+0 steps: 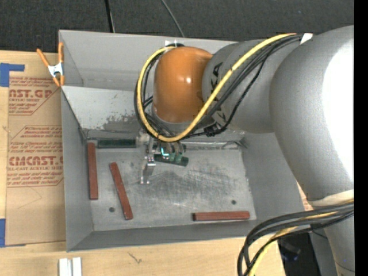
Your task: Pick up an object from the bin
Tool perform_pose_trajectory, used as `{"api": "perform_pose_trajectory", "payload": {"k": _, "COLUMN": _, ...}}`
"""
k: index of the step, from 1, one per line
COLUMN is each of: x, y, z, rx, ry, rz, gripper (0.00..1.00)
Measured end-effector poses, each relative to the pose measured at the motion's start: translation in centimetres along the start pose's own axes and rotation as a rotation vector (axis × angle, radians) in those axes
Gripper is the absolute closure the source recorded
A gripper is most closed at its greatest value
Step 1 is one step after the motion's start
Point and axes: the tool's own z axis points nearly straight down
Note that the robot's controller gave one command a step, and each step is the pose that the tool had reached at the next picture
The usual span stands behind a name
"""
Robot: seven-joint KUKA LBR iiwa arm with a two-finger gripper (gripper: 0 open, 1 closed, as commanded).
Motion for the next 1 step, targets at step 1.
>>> {"api": "perform_pose_trajectory", "payload": {"k": 1, "x": -0.21, "y": -0.06, "z": -0.43, "rx": -0.001, "ry": -0.007, "rz": 0.001, "gripper": 0.00}}
